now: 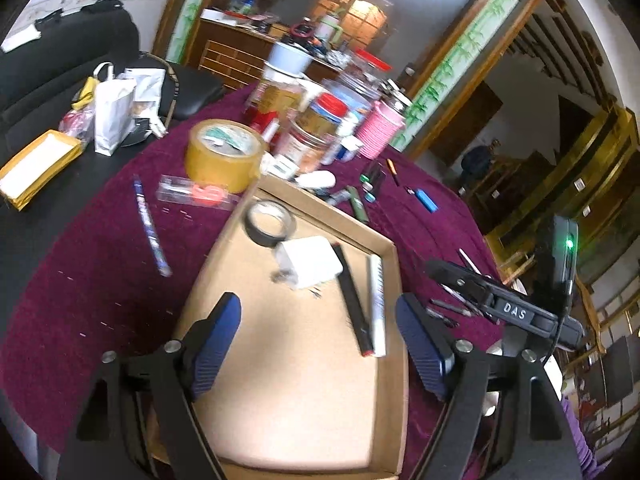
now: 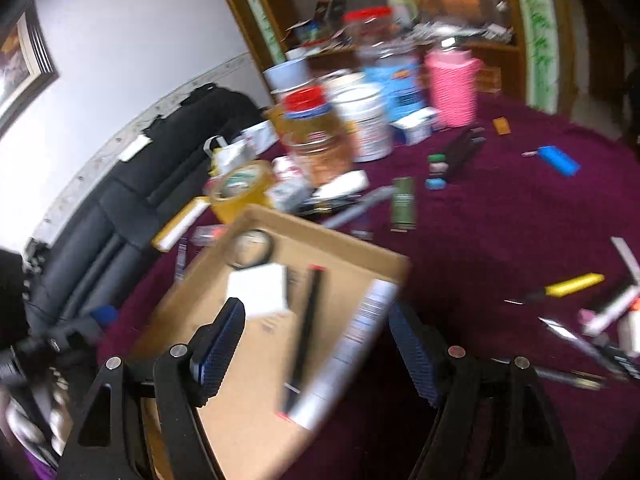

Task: Organize rigid objects
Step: 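Lower the white charger into the tray and open the right tool, then grasp a black pen from the table with the left tool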

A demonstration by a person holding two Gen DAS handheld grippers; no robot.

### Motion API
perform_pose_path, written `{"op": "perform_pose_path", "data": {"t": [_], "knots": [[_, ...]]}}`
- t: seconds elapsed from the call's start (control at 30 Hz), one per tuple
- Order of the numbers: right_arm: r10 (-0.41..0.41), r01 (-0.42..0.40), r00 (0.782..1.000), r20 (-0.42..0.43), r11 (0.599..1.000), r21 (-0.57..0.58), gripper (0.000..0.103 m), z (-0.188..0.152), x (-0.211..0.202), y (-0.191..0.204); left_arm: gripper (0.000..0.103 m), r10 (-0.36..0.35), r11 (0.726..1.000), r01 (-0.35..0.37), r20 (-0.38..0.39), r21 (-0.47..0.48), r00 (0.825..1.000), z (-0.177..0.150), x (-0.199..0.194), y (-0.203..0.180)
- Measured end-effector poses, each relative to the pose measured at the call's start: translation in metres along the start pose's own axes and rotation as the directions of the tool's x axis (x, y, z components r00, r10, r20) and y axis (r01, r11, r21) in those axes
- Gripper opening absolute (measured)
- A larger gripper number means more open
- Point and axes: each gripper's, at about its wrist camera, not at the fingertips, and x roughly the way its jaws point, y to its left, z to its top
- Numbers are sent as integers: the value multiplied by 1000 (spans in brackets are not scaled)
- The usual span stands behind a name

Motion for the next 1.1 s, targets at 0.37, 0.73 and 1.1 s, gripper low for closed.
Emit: {"op": "perform_pose_path", "data": {"t": [0.37, 0.73, 1.1], "knots": [[-230, 181, 963, 139, 937, 298, 80, -50, -77, -147, 80, -29, 982, 68, -216, 177, 976, -40, 58, -116], [-316, 188, 926, 207, 860, 475, 80, -75, -86, -223, 80, 129, 903, 33, -343, 428, 930, -69, 170, -208], [-276, 122, 931, 239, 851, 510, 81, -79, -96, -229, 82, 249, 793, 38, -380, 608, 891, -66, 273, -245]]}}
